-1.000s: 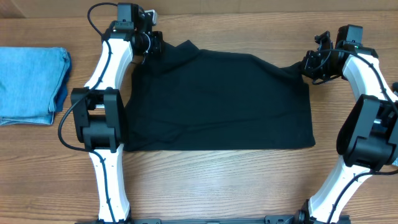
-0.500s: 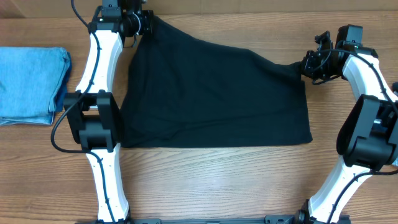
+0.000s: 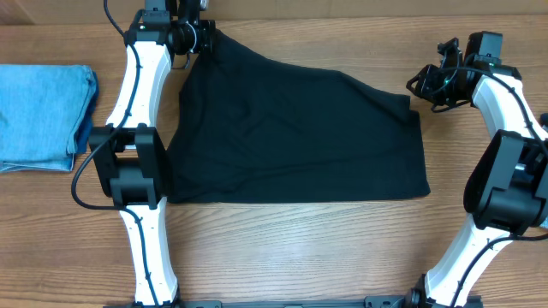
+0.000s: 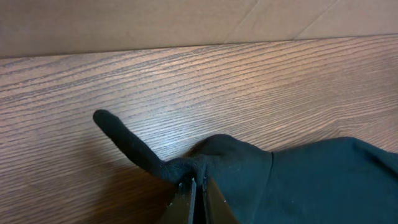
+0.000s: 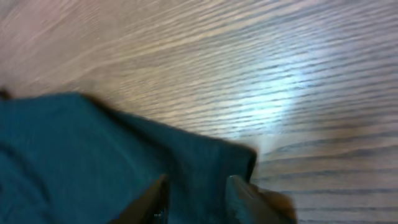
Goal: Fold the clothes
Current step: 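Hold the far-left corner raised while the right gripper holds the far-right corner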
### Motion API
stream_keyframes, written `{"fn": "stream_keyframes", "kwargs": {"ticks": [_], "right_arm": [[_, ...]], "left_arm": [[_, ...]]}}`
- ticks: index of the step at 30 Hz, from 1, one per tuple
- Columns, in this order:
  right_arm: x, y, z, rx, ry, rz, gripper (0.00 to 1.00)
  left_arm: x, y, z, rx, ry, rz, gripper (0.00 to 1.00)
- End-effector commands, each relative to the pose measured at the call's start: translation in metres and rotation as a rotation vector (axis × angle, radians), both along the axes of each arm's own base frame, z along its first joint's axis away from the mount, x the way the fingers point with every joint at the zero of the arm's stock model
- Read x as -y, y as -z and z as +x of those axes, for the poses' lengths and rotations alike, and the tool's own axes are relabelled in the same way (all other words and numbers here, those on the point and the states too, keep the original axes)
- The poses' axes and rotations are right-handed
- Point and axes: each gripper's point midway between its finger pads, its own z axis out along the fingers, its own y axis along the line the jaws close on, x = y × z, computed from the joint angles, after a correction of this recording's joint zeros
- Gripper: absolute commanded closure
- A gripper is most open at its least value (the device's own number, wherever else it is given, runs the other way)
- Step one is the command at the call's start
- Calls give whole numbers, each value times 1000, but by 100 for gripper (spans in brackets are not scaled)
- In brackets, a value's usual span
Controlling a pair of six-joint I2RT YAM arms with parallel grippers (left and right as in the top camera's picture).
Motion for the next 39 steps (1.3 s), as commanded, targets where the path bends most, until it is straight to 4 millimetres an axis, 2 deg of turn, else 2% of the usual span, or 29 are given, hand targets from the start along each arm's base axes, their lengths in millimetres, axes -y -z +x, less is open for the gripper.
{"fn": "stream_keyframes", "kwargs": {"ticks": [1,13,24,26,29,33,36,39], "right_arm": [[10,1,4,13,21,-34,56],[8,54,-4,-116,70,19,55],[-1,66,-6,-145,68,42,58],[-7,66,-4,-138,53,63,62],[-15,65,-3,-134,37,73,80],[-11,59,0,-120,43,72,95],[-3,38,7,-73,52,62,96],[0,4,13,7,30,41,96]], "left_arm": [[3,-7,2,24,21,5,96],[3,-5,1,16,21,5,96],[3,-4,0,8,21,5,96],[3,-4,-1,6,21,5,96],[3,-4,-1,6,21,5,96],[3,-4,-1,5,20,5,96],[3,-4,-1,6,21,5,96],[3,-4,-1,4,21,5,96]]}}
